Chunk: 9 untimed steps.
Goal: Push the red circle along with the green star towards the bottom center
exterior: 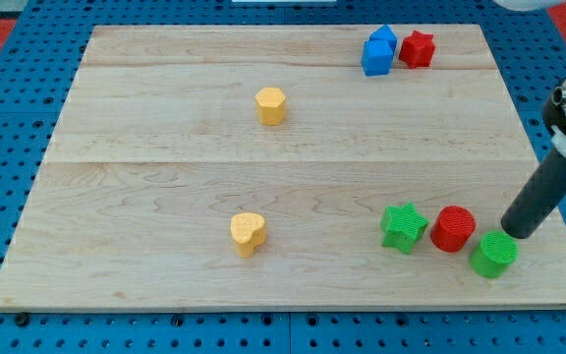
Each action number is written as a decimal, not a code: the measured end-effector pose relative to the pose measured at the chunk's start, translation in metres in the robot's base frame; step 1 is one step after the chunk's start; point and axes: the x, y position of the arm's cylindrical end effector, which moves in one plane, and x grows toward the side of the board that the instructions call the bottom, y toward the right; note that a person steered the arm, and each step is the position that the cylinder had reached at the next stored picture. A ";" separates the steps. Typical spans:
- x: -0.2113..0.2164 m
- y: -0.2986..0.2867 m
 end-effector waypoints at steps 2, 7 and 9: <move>0.000 -0.023; 0.000 -0.128; -0.014 -0.136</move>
